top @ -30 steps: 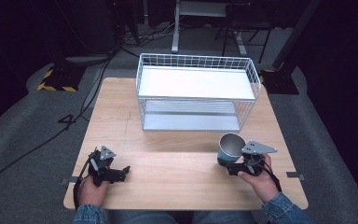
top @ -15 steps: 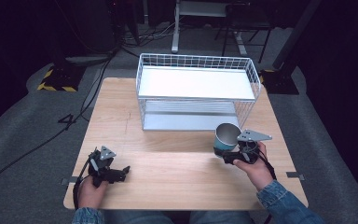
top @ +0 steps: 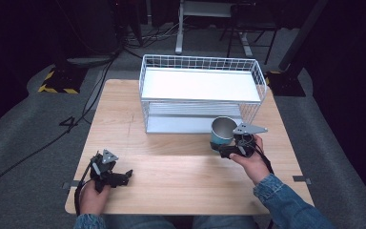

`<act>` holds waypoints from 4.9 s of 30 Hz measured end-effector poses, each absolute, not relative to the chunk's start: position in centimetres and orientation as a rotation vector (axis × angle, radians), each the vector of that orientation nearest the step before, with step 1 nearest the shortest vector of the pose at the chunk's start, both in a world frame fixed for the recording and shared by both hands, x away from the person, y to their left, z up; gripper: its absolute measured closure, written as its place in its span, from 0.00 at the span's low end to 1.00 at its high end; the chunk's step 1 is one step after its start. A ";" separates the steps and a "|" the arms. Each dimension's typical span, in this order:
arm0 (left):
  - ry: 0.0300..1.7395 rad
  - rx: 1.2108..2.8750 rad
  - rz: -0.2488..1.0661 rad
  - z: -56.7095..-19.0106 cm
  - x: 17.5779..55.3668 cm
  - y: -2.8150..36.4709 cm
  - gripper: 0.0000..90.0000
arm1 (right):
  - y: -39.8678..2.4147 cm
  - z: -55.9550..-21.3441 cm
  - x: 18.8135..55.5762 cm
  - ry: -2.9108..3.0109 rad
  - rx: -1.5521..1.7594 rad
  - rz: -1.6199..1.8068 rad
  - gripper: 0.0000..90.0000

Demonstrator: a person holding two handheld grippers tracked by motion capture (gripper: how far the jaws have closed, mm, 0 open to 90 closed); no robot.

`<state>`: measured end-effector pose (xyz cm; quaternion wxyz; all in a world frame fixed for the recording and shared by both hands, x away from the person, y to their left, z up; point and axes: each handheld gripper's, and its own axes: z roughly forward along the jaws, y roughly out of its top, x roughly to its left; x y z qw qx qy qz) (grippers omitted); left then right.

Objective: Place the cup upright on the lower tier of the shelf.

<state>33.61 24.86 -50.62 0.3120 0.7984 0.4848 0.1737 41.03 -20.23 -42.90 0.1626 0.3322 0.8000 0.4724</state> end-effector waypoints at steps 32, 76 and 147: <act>1.290 2.101 0.455 -50.6 33.7 24.8 0.00 | -16.4 -43.2 46.4 2.241 0.983 1.318 0.24; 1.289 2.103 0.454 -50.6 33.7 24.8 0.00 | -13.1 -47.4 51.0 2.086 1.049 1.317 0.23; 1.303 2.098 0.464 -50.6 33.9 24.6 0.00 | -22.8 -41.8 41.6 2.226 1.008 1.365 0.17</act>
